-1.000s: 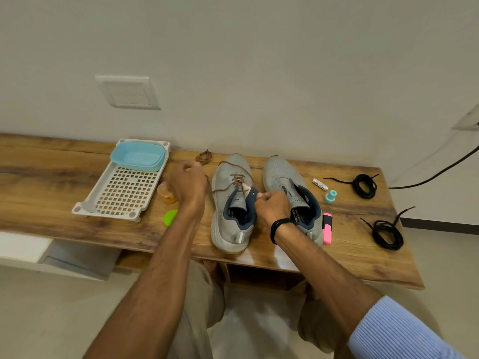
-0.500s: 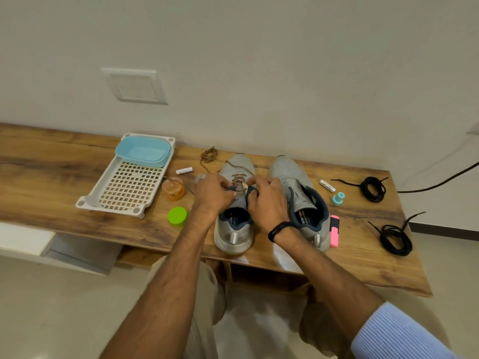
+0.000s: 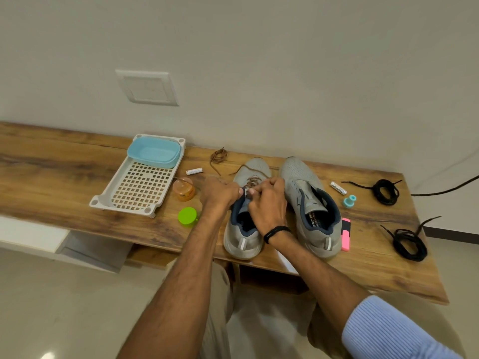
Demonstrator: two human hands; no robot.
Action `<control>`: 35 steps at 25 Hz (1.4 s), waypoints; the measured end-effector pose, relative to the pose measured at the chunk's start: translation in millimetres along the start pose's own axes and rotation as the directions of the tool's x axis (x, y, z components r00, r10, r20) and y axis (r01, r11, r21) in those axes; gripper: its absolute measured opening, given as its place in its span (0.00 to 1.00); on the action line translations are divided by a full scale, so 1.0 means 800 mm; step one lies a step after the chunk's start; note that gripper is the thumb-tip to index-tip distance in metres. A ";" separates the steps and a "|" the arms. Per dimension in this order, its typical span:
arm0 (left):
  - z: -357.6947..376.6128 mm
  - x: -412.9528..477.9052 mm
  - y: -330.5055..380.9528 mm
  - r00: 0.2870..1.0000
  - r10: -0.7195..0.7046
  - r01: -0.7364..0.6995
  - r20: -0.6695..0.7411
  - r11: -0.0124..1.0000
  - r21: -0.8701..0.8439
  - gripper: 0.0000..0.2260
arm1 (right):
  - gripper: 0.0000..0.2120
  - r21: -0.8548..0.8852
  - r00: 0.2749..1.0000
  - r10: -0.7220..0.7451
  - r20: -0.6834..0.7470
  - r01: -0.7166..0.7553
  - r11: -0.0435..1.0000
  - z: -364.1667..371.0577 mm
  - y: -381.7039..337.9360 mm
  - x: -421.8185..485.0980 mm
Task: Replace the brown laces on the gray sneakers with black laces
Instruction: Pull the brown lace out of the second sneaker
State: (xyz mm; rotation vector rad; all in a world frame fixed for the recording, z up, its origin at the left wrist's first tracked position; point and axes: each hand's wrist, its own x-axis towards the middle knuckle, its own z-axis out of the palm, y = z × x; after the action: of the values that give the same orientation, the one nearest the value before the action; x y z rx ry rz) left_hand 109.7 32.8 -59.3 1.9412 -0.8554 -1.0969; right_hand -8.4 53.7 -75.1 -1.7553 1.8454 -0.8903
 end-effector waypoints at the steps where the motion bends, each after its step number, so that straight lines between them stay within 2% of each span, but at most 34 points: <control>1: -0.001 -0.010 0.009 1.000 -0.004 0.004 -0.019 1.000 0.004 0.07 | 0.05 0.020 0.998 0.063 -0.016 -0.062 0.998 0.001 -0.003 -0.003; 3: -0.001 -0.022 0.020 0.997 0.012 -0.010 -0.072 0.999 0.035 0.10 | 0.05 0.041 0.995 0.102 -0.013 -0.102 0.994 -0.001 -0.003 -0.003; 7: -0.006 -0.036 0.025 0.983 0.102 -0.068 -0.153 0.975 0.213 0.14 | 0.04 0.097 0.990 -0.040 0.139 0.027 0.995 -0.014 0.006 0.005; 9: -0.008 -0.037 0.023 0.978 0.159 -0.110 -0.133 0.943 0.315 0.13 | 0.06 0.163 0.977 -0.048 0.206 0.014 0.987 -0.024 0.008 0.009; 11: -0.010 -0.037 0.023 0.973 0.223 -0.178 -0.055 0.885 0.430 0.07 | 0.17 0.151 0.976 0.041 0.215 -0.075 0.986 -0.028 0.008 0.009; 12: -0.009 -0.037 0.023 0.966 0.257 -0.226 -0.002 0.854 0.468 0.01 | 0.22 0.104 0.976 0.111 0.189 -0.133 0.986 -0.028 0.007 0.009; 13: -0.005 -0.034 0.020 0.952 0.303 -0.282 0.044 0.813 0.508 0.07 | 0.24 0.053 0.972 0.178 0.152 -0.188 0.981 -0.029 0.007 0.008; 15: 0.001 -0.035 0.015 0.909 0.399 -0.389 0.123 0.701 0.598 0.15 | 0.16 0.014 0.961 0.232 0.147 -0.237 0.971 -0.032 0.007 0.007; 16: 0.004 -0.037 0.014 0.877 0.455 -0.437 0.154 0.621 0.650 0.14 | 0.12 0.049 0.957 0.229 0.178 -0.242 0.969 -0.032 0.008 0.007; 17: 0.008 -0.039 0.012 0.863 0.472 -0.454 0.179 0.570 0.685 0.12 | 0.13 0.089 0.954 0.227 0.198 -0.248 0.965 -0.033 0.010 0.007; 20: 0.015 -0.027 0.003 0.826 0.522 -0.484 0.212 0.465 0.741 0.07 | 0.14 0.153 0.948 0.242 0.206 -0.276 0.949 -0.036 0.015 0.010; 21: 0.018 -0.025 0.001 0.831 0.518 -0.490 0.202 0.510 0.708 0.06 | 0.14 0.146 0.945 0.259 0.198 -0.289 0.946 -0.037 0.016 0.011; 22: 0.021 -0.021 0.000 0.853 0.496 -0.485 0.163 0.635 0.601 0.04 | 0.16 0.134 0.942 0.280 0.187 -0.307 0.942 -0.037 0.016 0.011; 23: 0.024 -0.022 0.004 0.901 0.423 -0.425 0.095 0.819 0.386 0.04 | 0.19 0.127 0.936 0.304 0.176 -0.328 0.936 -0.037 0.015 0.012; 24: 0.024 -0.023 0.006 0.946 0.323 -0.323 0.027 0.933 0.158 0.03 | 0.21 0.129 0.931 0.324 0.167 -0.346 0.929 -0.037 0.013 0.012; 25: 0.024 -0.028 0.011 0.986 0.165 -0.165 -0.011 0.985 -0.046 0.01 | 0.21 0.128 0.927 0.339 0.159 -0.360 0.924 -0.036 0.011 0.012; 26: 0.027 -0.025 0.008 0.998 0.062 -0.064 -0.024 0.990 -0.122 0.01 | 0.20 0.114 0.927 0.345 0.150 -0.362 0.925 -0.036 0.009 0.012; 27: 0.028 -0.027 0.011 0.996 0.072 -0.075 -0.050 0.994 -0.074 0.04 | 0.19 0.093 0.929 0.342 0.143 -0.356 0.930 -0.037 0.007 0.013; 28: 0.027 -0.032 0.015 0.981 0.185 -0.180 -0.058 0.981 0.078 0.07 | 0.19 0.076 0.934 0.328 0.140 -0.340 0.937 -0.039 0.007 0.013; 29: 0.026 -0.037 0.013 0.945 0.326 -0.309 -0.008 0.902 0.302 0.09 | 0.19 0.066 0.939 0.313 0.141 -0.324 0.944 -0.040 0.008 0.014; 30: 0.026 -0.036 0.007 0.894 0.446 -0.409 0.046 0.768 0.493 0.10 | 0.19 0.054 0.944 0.297 0.141 -0.307 0.950 -0.041 0.008 0.014; 31: 0.024 -0.039 0.007 0.853 0.509 -0.476 0.116 0.666 0.574 0.11 | 0.18 0.039 0.947 0.289 0.141 -0.297 0.954 -0.042 0.008 0.013; 33: 0.029 -0.034 0.010 0.855 0.504 -0.471 0.124 0.652 0.594 0.09 | 0.17 0.025 0.951 0.285 0.123 -0.290 0.957 -0.043 0.010 0.014; 34: 0.030 -0.037 0.014 0.879 0.473 -0.436 0.063 0.744 0.506 0.07 | 0.18 0.022 0.953 0.283 0.109 -0.287 0.958 -0.044 0.011 0.014; 35: 0.028 -0.044 0.024 0.913 0.409 -0.393 0.005 0.874 0.287 0.06 | 0.19 0.023 0.955 0.281 0.097 -0.284 0.959 -0.046 0.012 0.015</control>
State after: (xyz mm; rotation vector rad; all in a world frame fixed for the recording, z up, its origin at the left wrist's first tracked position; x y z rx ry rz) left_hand 71.5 46.1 -37.5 1.8855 -1.3737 -0.6964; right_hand -42.1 47.2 -54.8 -1.4370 1.9428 -0.7135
